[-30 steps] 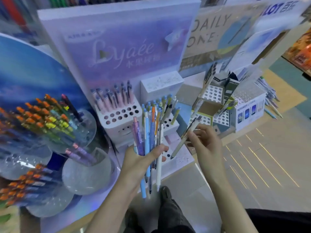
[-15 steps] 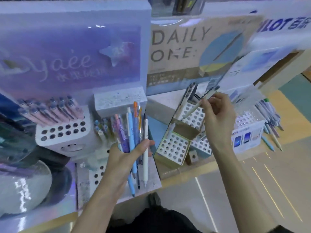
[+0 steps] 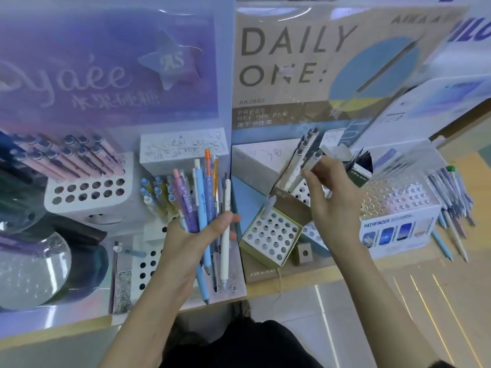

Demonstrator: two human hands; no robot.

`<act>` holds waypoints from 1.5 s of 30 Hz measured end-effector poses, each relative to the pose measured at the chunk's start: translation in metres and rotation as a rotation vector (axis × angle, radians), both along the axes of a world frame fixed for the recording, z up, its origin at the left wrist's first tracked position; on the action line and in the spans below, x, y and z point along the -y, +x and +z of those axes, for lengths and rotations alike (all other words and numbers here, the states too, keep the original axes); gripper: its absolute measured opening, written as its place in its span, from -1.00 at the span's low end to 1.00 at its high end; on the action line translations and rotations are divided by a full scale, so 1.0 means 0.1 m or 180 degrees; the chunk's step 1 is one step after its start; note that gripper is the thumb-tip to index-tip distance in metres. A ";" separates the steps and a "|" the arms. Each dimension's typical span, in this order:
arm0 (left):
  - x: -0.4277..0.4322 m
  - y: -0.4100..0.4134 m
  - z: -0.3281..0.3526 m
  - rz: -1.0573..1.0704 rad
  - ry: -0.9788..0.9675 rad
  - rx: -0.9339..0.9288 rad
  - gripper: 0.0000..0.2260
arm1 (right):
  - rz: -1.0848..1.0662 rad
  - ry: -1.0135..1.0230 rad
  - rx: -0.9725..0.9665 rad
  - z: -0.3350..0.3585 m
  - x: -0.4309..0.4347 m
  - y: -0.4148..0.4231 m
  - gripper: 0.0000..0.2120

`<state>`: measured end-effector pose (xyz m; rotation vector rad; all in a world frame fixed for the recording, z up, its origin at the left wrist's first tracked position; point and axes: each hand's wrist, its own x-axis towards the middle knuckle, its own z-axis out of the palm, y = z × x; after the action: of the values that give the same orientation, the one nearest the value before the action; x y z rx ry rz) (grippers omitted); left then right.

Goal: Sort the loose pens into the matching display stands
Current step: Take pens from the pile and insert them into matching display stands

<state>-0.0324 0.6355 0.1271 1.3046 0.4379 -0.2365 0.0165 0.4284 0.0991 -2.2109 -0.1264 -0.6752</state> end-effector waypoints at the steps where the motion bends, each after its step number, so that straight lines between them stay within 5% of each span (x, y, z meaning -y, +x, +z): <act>1: -0.01 0.00 0.00 -0.0007 0.0010 -0.0006 -0.86 | -0.0023 0.0023 0.0030 0.00 0.01 0.02 -0.88; 4: -0.05 -0.01 -0.01 -0.0020 0.0084 -0.0031 -0.72 | -0.0104 0.0367 -0.0076 0.01 0.05 0.07 -0.87; 15: -0.12 -0.04 -0.02 -0.0039 0.0021 0.0043 -0.71 | -0.0037 0.0367 -0.0143 -0.07 0.13 -0.05 -0.89; 26: -0.04 -0.12 0.02 -0.0111 0.0018 0.0081 -0.74 | 0.0053 -0.0015 -0.0844 0.04 -0.02 0.04 -0.90; 31: 0.02 -0.14 0.03 -0.0195 -0.0185 0.0114 -0.77 | 0.0088 0.0314 -0.1234 0.06 0.02 0.04 -0.92; 35: 0.09 -0.16 0.03 -0.0322 -0.0243 0.0162 -0.80 | -0.0139 0.0372 -0.1139 0.09 -0.01 -0.10 -0.73; 38: 0.16 -0.14 0.03 -0.0414 -0.0261 0.0173 -0.80 | -0.0129 0.0944 -0.0889 0.25 -0.12 -0.36 -0.79; 42: 0.26 -0.12 0.02 -0.0476 -0.0252 0.0216 -0.85 | 0.1024 0.1942 -0.2300 0.44 -0.35 -0.53 -0.86; 45: 0.30 -0.11 0.02 -0.0499 -0.0240 0.0257 -0.82 | 0.0973 0.2423 -0.2387 0.47 -0.37 -0.50 -0.95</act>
<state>-0.0429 0.6059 0.1288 1.2710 0.2560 -0.3272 -0.0330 0.4654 0.1458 -1.5194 0.1552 0.2760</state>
